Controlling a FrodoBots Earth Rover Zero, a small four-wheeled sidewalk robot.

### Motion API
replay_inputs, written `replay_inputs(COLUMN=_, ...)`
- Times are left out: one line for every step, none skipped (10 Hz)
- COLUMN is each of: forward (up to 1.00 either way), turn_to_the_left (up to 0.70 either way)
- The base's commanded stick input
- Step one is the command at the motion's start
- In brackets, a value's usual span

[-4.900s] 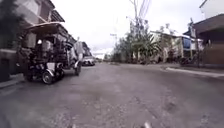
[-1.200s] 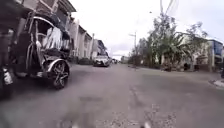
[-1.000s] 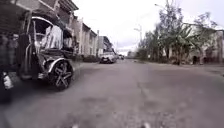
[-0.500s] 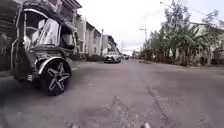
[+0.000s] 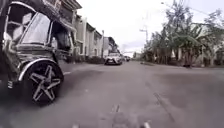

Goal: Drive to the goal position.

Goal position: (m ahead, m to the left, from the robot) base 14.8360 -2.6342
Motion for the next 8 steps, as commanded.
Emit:
replay_inputs(forward=0.70, turn_to_the_left=0.00)
replay_inputs(forward=0.70, turn_to_the_left=0.00)
replay_inputs(forward=0.70, turn_to_the_left=0.00)
replay_inputs(forward=0.70, turn_to_the_left=0.00)
replay_inputs(forward=0.70, turn_to_the_left=0.00)
replay_inputs(forward=0.70, turn_to_the_left=0.00)
replay_inputs(forward=0.70, turn_to_the_left=-0.12)
replay_inputs(forward=0.70, turn_to_the_left=-0.35)
